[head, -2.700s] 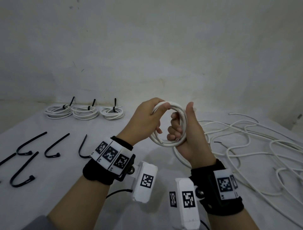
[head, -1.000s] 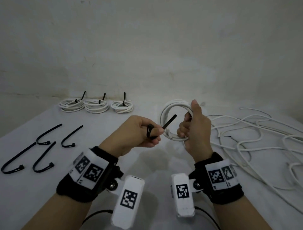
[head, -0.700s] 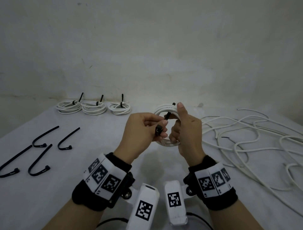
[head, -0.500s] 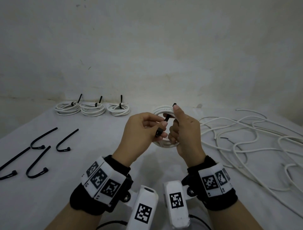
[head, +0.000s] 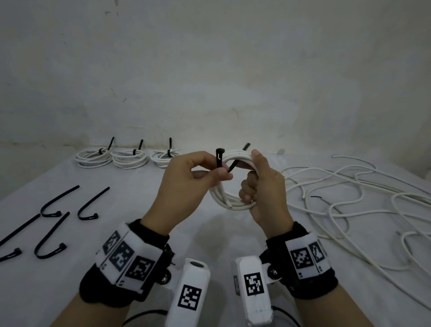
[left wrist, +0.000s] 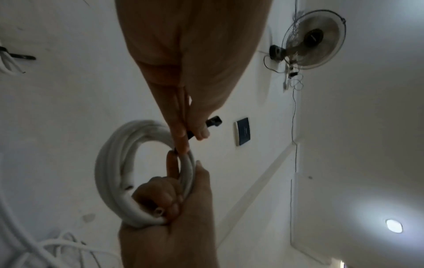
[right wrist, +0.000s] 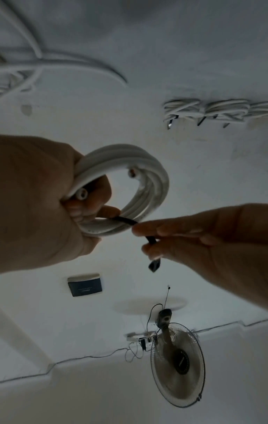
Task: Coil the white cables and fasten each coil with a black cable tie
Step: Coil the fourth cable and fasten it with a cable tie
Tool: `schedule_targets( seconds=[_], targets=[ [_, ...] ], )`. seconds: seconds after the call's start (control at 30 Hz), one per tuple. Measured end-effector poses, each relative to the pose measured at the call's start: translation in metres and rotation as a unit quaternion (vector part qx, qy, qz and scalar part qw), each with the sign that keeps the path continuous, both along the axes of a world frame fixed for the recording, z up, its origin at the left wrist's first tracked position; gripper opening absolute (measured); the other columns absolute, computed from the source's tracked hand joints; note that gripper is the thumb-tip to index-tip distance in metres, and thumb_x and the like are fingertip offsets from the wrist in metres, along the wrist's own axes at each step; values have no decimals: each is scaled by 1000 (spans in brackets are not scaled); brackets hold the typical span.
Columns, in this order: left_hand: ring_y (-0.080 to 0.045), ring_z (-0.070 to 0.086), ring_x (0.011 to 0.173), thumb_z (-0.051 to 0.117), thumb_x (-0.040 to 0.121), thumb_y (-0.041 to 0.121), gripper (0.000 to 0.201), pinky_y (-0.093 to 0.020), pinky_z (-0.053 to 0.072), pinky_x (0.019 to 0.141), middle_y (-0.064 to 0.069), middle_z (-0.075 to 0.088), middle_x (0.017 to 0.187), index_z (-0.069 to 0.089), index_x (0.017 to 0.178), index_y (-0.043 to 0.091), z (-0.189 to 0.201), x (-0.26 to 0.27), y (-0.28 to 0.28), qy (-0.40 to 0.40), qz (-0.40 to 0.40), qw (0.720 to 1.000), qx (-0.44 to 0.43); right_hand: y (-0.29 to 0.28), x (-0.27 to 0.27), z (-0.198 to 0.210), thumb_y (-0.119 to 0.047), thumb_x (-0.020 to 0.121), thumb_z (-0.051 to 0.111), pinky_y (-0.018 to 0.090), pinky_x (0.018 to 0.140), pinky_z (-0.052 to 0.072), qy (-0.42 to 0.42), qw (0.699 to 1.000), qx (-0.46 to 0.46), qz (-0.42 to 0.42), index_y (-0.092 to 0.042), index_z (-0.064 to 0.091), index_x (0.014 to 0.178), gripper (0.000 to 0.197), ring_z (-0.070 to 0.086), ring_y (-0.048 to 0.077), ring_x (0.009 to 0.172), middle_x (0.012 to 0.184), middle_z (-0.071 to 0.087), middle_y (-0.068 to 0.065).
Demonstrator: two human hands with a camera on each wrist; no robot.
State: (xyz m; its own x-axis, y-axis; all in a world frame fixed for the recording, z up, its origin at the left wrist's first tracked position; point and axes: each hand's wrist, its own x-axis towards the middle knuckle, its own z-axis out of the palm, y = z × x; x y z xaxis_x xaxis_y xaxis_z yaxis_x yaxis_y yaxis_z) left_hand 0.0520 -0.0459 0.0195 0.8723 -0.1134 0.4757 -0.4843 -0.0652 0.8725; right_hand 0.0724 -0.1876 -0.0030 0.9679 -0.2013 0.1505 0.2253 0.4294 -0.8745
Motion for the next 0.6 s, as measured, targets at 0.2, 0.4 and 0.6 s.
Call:
schedule_targets(
  seconds=[0.2, 0.4, 0.6],
  targets=[
    [-8, 68, 59, 76, 74, 3, 10, -15, 50, 60, 6, 71, 71, 71, 72, 12, 3, 12, -1, -69, 45, 994, 66, 4, -1, 0, -33, 95, 52, 17, 36, 21, 16, 997, 5, 75, -1, 70, 86, 38, 16, 9, 34, 44, 15, -4],
    [-2, 48, 65, 82, 67, 34, 21, -10, 35, 60, 11, 50, 75, 62, 73, 34, 5, 23, 7, -176, 149, 960, 159, 3, -3, 2, -28, 95, 52, 16, 35, 22, 14, 996, 3, 90, -16, 54, 62, 35, 17, 9, 33, 44, 17, -4],
    [-9, 64, 76, 67, 64, 51, 56, -19, 51, 68, 2, 64, 91, 50, 112, 29, -4, 29, 6, -11, 35, 995, 95, 6, -4, 2, -24, 96, 52, 16, 36, 21, 5, 996, -1, 85, -22, 59, 51, 46, 18, 9, 32, 43, 19, -4]
  ],
)
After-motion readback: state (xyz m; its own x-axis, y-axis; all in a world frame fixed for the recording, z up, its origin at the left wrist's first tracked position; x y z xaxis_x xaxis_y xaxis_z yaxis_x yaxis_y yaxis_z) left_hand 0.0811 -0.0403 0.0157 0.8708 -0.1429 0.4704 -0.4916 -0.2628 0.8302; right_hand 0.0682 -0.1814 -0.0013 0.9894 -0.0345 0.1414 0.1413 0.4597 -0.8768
